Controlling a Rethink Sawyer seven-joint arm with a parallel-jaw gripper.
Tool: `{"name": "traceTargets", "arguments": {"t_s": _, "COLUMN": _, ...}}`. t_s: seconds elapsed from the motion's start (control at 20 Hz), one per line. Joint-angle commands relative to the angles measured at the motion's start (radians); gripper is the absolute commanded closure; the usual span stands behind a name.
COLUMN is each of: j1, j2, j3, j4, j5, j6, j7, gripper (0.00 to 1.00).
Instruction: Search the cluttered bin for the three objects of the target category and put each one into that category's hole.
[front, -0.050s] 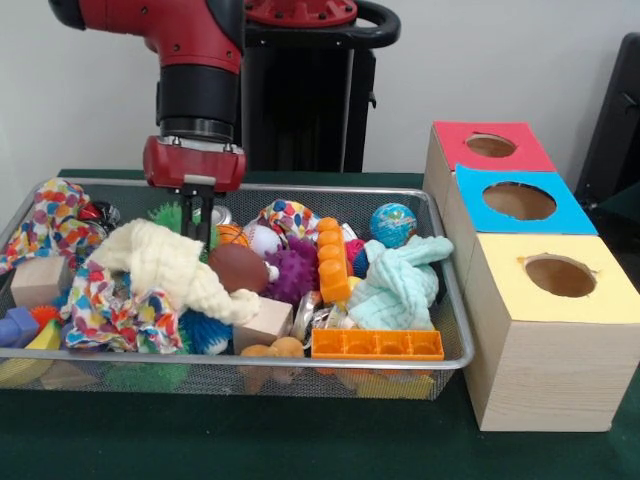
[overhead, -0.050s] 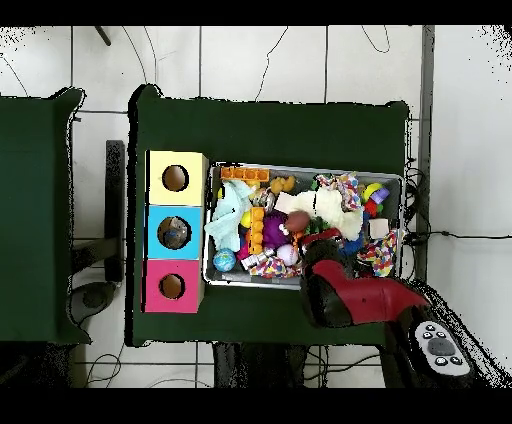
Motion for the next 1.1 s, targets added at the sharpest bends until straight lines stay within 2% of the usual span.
{"name": "traceTargets", "arguments": {"t_s": 0.05, "j1": 0.027, "j2": -0.006, "j3": 0.019, "j4": 0.031, "j5": 0.139, "j6": -0.163, "j7": 0.265, "gripper": 1.00}}
{"name": "traceTargets", "arguments": {"t_s": 0.55, "j1": 0.017, "j2": -0.006, "j3": 0.044, "j4": 0.055, "j5": 0.146, "j6": -0.209, "j7": 0.248, "gripper": 1.00}}
{"name": "traceTargets", "arguments": {"t_s": 0.7, "j1": -0.012, "j2": -0.025, "j3": 0.093, "j4": 0.074, "j5": 0.107, "j6": -0.189, "j7": 0.267, "gripper": 1.00}}
{"name": "traceTargets", "arguments": {"t_s": 0.8, "j1": -0.074, "j2": -0.028, "j3": 0.190, "j4": 0.095, "j5": 0.030, "j6": -0.092, "j7": 0.283, "gripper": 1.00}}
{"name": "traceTargets", "arguments": {"t_s": 0.9, "j1": -0.130, "j2": -0.020, "j3": 0.274, "j4": 0.114, "j5": -0.009, "j6": 0.039, "j7": 0.253, "gripper": 1.00}}
{"name": "traceTargets", "arguments": {"t_s": 1.05, "j1": -0.235, "j2": -0.020, "j3": 0.411, "j4": 0.153, "j5": -0.008, "j6": 0.221, "j7": 0.186, "gripper": 1.00}}
{"name": "traceTargets", "arguments": {"t_s": 1.1, "j1": -0.253, "j2": -0.022, "j3": 0.427, "j4": 0.158, "j5": 0.002, "j6": 0.273, "j7": 0.143, "gripper": 1.00}}
